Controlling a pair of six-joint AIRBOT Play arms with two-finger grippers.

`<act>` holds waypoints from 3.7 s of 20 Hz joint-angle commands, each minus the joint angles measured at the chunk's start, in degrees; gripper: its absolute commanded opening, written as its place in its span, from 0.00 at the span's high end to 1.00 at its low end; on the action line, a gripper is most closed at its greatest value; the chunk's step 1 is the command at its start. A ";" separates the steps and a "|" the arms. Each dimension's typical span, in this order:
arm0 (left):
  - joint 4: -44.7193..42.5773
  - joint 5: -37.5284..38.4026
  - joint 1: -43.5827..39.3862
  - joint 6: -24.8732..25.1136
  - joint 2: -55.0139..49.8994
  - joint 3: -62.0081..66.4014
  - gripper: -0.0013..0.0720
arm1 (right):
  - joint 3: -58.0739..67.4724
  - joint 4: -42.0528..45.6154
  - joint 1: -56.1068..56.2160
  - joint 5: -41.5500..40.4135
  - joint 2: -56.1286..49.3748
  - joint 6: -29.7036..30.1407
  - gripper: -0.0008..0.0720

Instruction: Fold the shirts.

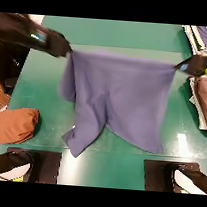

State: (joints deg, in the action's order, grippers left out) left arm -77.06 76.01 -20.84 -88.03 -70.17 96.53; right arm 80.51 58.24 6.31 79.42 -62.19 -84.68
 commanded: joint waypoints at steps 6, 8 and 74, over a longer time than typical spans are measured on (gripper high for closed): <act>2.56 -5.66 0.00 0.02 -9.49 -17.07 0.95 | -9.05 4.48 2.19 -4.74 -8.96 -0.11 0.97; 2.69 -6.23 0.00 0.04 -9.49 -18.71 0.95 | -9.05 4.48 2.19 -5.55 -8.50 -0.13 0.97; -2.64 -6.97 12.96 2.97 -20.50 -5.95 0.95 | 12.55 11.80 1.77 -3.06 -28.83 2.71 0.97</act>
State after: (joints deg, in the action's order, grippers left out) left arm -79.70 71.96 -8.14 -85.32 -80.75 95.72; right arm 96.75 70.63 7.38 80.53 -82.81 -83.15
